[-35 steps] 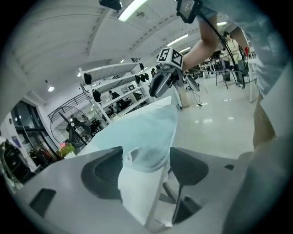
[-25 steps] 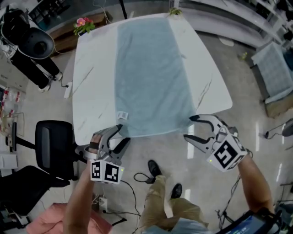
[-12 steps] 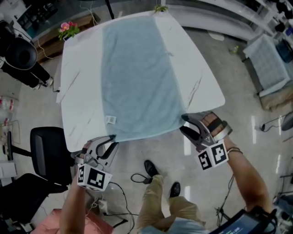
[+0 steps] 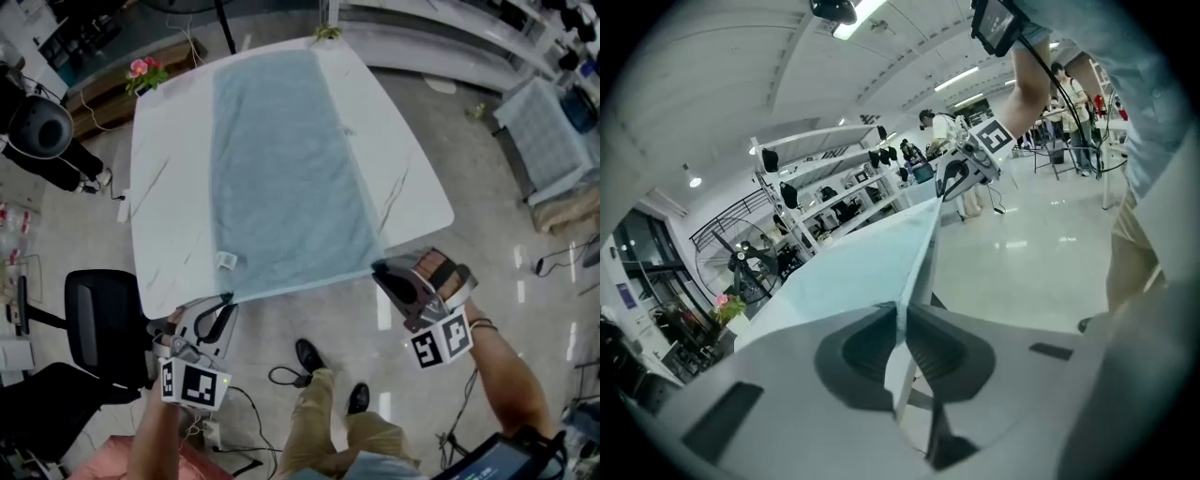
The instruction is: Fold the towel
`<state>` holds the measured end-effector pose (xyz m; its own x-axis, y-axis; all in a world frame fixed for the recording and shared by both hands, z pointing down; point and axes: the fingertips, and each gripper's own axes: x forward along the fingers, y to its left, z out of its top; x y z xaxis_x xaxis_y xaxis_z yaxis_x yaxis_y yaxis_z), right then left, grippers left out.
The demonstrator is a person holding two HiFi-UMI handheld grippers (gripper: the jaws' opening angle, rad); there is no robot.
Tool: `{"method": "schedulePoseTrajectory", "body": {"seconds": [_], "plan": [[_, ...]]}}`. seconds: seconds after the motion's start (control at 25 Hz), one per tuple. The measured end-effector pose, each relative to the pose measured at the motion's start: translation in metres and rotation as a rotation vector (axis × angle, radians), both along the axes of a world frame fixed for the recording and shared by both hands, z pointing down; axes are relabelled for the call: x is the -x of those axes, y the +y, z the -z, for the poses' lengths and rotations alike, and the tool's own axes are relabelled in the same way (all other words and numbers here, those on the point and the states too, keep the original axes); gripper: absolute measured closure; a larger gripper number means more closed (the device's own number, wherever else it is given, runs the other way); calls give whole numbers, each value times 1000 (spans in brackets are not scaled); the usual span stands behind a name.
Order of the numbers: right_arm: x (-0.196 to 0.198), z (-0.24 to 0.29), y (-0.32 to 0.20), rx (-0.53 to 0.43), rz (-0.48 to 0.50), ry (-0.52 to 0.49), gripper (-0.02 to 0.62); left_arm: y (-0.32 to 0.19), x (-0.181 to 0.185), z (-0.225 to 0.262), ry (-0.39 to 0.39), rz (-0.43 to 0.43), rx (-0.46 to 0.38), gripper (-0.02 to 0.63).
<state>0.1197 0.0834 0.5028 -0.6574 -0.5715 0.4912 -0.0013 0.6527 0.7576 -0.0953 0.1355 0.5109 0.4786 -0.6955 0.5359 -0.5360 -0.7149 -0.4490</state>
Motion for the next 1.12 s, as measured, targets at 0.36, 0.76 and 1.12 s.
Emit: {"method": "schedulePoseTrajectory", "body": {"seconds": [0.36, 0.76, 1.12], "plan": [[-19, 54, 56, 53, -53, -75, 577, 55, -16, 56, 16, 24, 5, 571], [-49, 111, 135, 53, -63, -138, 577, 135, -45, 116, 40, 68, -55, 574], [-63, 159, 160, 52, -72, -196, 577, 159, -56, 170, 99, 157, -108, 577]]}}
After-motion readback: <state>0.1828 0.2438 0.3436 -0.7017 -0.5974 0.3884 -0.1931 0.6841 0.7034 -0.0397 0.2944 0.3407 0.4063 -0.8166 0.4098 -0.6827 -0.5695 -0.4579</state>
